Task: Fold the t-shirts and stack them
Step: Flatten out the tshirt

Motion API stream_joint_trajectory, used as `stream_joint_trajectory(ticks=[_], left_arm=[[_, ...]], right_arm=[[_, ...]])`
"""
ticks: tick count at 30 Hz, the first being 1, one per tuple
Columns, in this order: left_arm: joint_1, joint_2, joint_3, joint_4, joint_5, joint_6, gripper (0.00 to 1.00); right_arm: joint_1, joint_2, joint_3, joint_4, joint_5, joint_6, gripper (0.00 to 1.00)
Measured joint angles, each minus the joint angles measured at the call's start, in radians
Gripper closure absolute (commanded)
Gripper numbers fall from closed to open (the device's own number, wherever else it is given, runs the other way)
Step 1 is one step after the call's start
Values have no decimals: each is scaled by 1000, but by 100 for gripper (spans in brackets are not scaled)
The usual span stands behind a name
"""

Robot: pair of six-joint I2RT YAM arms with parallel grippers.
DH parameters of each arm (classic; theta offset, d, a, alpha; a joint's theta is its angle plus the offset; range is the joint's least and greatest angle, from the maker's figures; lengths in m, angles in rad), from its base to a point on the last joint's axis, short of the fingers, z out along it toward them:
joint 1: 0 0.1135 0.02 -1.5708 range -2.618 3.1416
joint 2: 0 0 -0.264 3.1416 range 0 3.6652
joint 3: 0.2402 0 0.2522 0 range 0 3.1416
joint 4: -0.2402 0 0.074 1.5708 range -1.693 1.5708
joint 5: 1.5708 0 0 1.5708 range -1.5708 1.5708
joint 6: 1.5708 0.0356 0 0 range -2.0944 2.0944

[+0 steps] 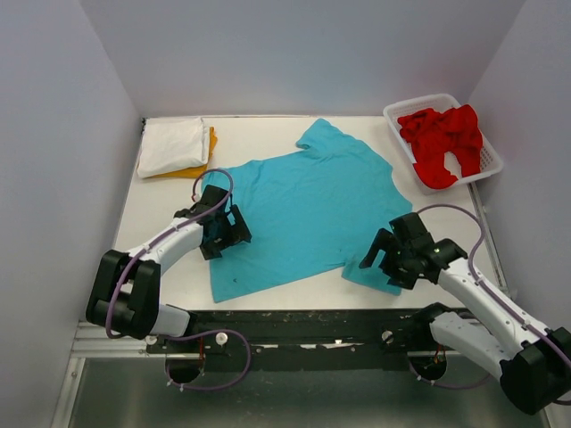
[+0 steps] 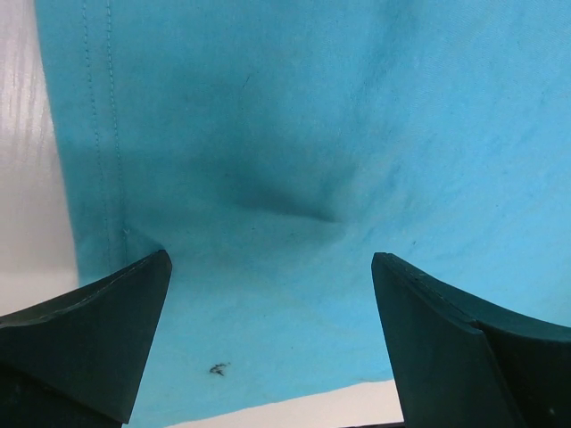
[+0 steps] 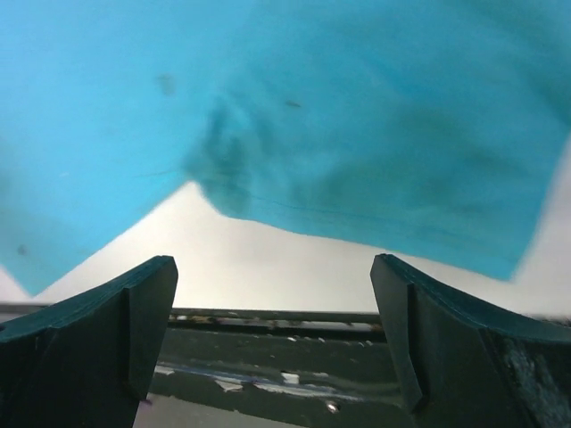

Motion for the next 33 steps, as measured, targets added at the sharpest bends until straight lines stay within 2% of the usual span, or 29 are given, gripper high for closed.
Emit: stream_joint_trajectory(ticks=[4,10,15,19,26,30,33], left_arm=[[3,-2,0,12,5,16,1],[10,37,8,89,72,20,2],[28,83,32,147,129,13,1],[31,92,36,162,148,8,1],[35,93,42,153,159,-1,1],[33,61,41,60,127,-3,1],[33,15,41,-15,88,-2,1]], right_arm=[[32,47,0,198,-91,-68,0],[105,229,-22,496,-153,-109,0],[129,247,-121,589,-161,-78,0],[135,130,-177,526,-150,-35,0],[135,-30,-193,251,-157,21,0],[135,-58,-156,126,-156,-10,0],[135,-52,-69,110,-153,-58,0]])
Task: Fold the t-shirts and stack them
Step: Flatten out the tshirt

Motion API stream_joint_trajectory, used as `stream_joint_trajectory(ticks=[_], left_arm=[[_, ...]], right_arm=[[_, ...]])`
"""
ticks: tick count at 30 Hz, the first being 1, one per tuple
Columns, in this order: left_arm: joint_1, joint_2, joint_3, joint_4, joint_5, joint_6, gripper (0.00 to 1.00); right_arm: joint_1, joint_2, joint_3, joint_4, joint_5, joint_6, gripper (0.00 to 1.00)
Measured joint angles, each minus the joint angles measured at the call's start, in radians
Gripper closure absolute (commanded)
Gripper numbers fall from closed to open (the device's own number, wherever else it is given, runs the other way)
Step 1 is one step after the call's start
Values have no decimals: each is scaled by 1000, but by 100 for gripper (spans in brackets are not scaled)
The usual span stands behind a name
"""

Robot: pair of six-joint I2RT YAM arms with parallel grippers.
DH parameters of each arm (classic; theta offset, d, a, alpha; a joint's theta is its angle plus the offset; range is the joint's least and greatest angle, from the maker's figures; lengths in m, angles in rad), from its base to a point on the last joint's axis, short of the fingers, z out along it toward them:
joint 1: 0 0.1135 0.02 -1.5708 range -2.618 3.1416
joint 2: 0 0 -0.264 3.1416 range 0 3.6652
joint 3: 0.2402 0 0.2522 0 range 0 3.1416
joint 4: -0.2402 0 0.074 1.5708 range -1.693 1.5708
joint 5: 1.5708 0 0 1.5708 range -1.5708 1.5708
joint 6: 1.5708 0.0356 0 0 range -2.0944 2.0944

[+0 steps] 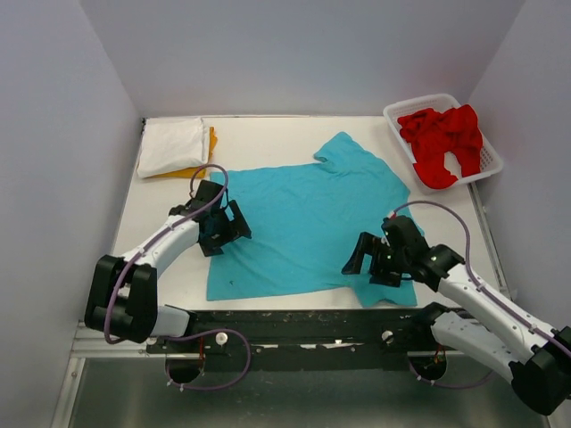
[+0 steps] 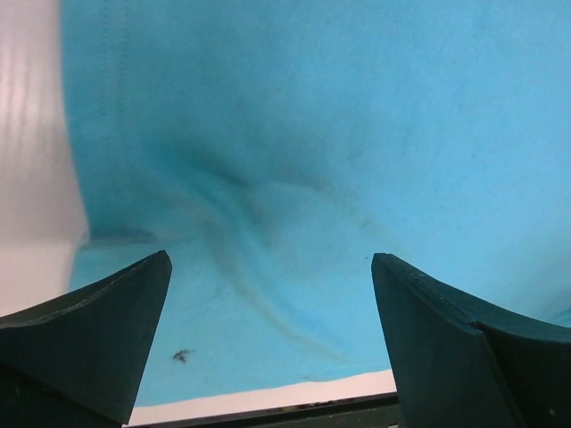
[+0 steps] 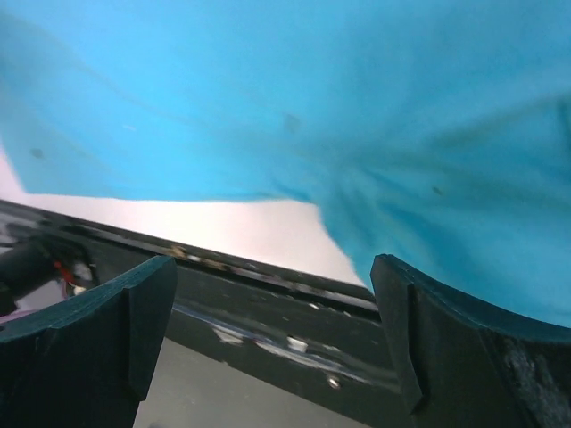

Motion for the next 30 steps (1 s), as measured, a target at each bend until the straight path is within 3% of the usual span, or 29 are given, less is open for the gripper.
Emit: stream_joint_trajectory(ticks=[7,11,15,19,30], left_arm=[[0,-56,73,-70,-15,36,1],[0,47,183,-49,-6,51,1],[0,184,248,-16,23,56,1],[0,298,291,-17,33,66,1],[0,592,664,-168,65,123,1]], right_arm=[[0,127,186,199,116,-60,0],[-26,357,303,314,227,-76,0],[-103,620,417,393,263,-93,0],[-166,780,442,444,264,-97,0],[-240,850,436,565,242,-84,0]])
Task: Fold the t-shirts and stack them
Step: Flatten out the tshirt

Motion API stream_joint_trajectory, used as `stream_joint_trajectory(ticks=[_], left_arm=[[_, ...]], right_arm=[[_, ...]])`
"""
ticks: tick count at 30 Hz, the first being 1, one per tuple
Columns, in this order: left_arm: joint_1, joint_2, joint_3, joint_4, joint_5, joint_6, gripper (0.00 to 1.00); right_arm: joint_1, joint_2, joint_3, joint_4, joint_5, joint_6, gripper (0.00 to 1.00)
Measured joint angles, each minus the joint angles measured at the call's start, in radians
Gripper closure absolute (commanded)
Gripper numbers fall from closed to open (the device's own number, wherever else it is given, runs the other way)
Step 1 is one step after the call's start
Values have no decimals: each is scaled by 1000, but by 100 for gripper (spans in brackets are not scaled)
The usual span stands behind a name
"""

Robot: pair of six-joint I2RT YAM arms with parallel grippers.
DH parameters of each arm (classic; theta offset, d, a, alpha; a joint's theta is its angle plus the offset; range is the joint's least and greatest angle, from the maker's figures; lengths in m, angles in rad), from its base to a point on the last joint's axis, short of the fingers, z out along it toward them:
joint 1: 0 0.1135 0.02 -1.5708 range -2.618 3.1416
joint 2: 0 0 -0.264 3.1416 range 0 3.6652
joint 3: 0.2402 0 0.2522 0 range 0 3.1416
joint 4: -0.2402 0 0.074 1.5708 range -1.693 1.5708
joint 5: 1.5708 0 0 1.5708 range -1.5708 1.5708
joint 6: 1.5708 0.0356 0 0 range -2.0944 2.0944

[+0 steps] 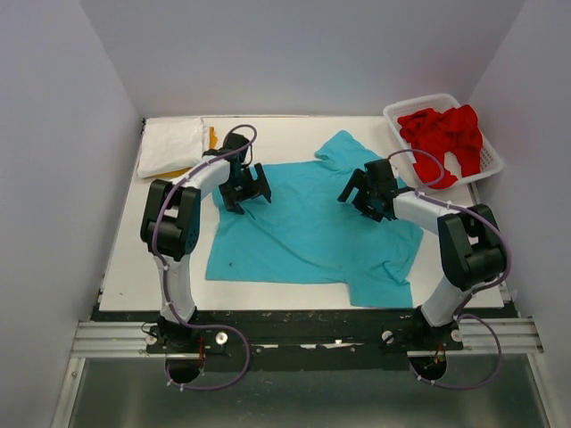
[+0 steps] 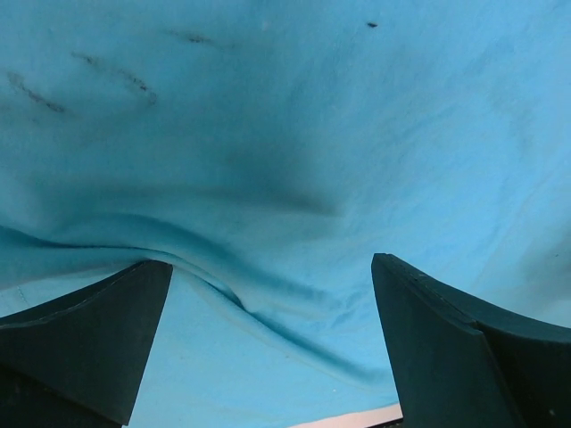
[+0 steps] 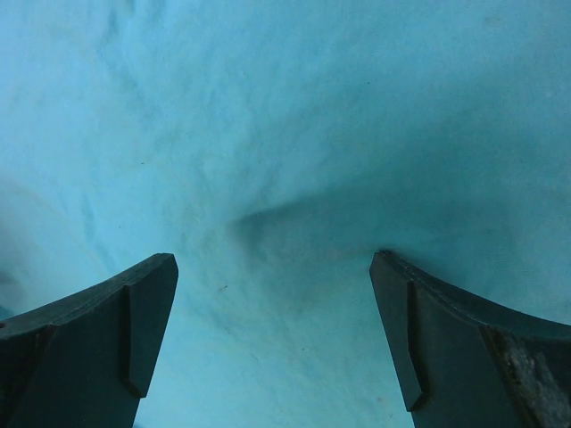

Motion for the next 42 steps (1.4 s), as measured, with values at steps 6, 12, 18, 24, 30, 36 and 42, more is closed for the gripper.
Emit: stream_joint_trajectory(ticks=[6,12,18,24,30,36,42], left_arm=[[3,92,146,-71,9,26,2],[36,125,217,-105,10,40,1],[72,144,278,-115,10,49,2],[64,23,116,-83,6,51,1],[42,-465,-261,9,-45,21,1],[41,-860,-638,79,-118,-66,1],[45,-980,-911,65,-150,-142,8]], right_arm=[[-35,69,48,82,-22,11,0],[-49,164,135,162,-26,40,0],[-49,166,134,187,-26,60,0],[-49,50,85,108,-5,-9,0],[-49,-346,-94,115,71,-37,0],[-54,-577,-266,99,120,-34,0],[-54,-695,-388,42,129,-15,0]])
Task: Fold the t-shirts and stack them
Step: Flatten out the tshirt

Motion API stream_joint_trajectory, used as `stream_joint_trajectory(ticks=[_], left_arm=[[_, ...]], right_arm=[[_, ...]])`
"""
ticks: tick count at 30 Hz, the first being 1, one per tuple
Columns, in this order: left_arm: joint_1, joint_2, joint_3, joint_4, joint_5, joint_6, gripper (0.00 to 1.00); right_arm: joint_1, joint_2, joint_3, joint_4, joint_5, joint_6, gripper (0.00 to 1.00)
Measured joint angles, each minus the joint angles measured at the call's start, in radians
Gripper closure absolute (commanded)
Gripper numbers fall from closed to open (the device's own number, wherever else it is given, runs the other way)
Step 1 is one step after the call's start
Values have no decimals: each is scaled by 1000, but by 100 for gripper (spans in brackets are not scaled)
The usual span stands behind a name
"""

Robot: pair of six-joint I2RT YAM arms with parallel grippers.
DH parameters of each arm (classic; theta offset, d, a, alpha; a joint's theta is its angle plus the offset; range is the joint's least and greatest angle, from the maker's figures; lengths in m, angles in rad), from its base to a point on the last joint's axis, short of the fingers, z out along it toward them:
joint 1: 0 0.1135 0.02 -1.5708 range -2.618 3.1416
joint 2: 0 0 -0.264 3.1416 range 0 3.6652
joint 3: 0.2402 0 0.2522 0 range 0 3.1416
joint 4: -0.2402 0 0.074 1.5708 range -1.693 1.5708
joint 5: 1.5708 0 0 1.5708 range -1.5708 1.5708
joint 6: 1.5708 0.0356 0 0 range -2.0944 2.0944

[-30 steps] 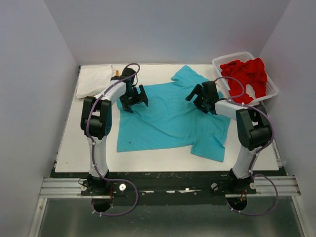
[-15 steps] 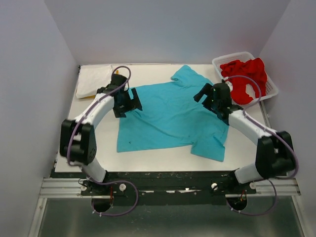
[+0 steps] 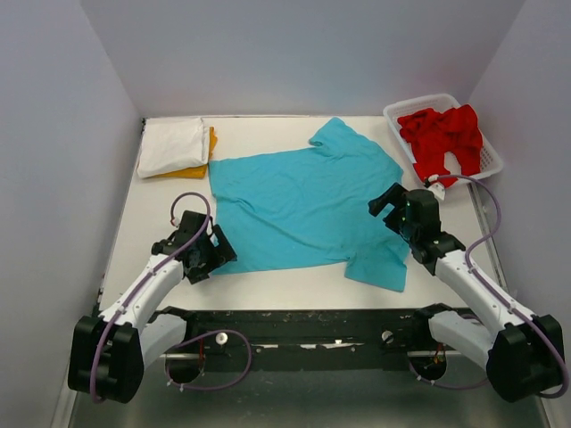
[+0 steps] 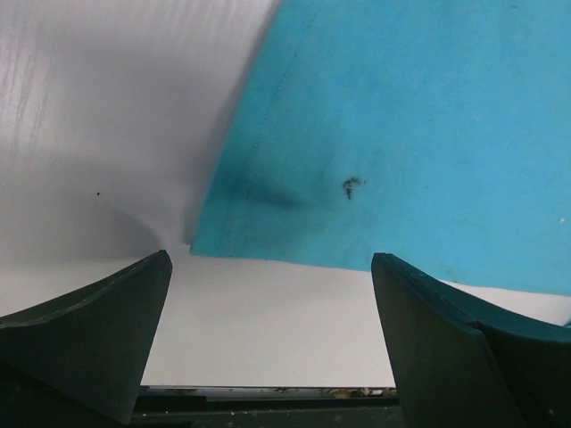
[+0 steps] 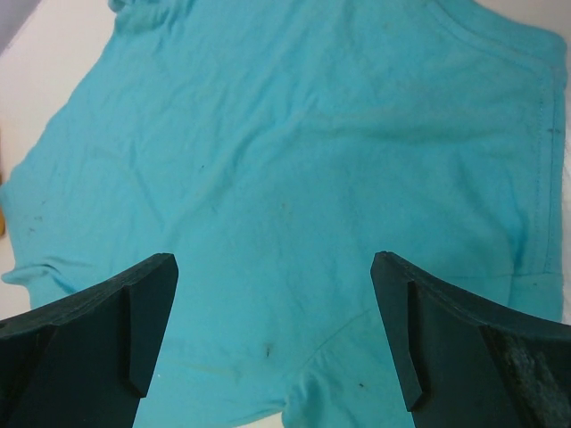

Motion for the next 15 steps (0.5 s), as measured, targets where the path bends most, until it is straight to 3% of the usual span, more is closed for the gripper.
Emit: stream_joint_trajectory(ticks=[8,11,14,15], left_arm=[[1,10,-50,71,-7,-48,36],[1,37,-52,113,-7,-54,61],[1,82,-45,148,-5,-59,100],[2,97,-44,156,-4,-62,100]], right_arm=[[0,-12,-9,-41,14,6,0],[0,3,-9,-63,18,6,0],[0,16,-8,-80,23,6,0],[0,17,-8,-84,26,6,0]])
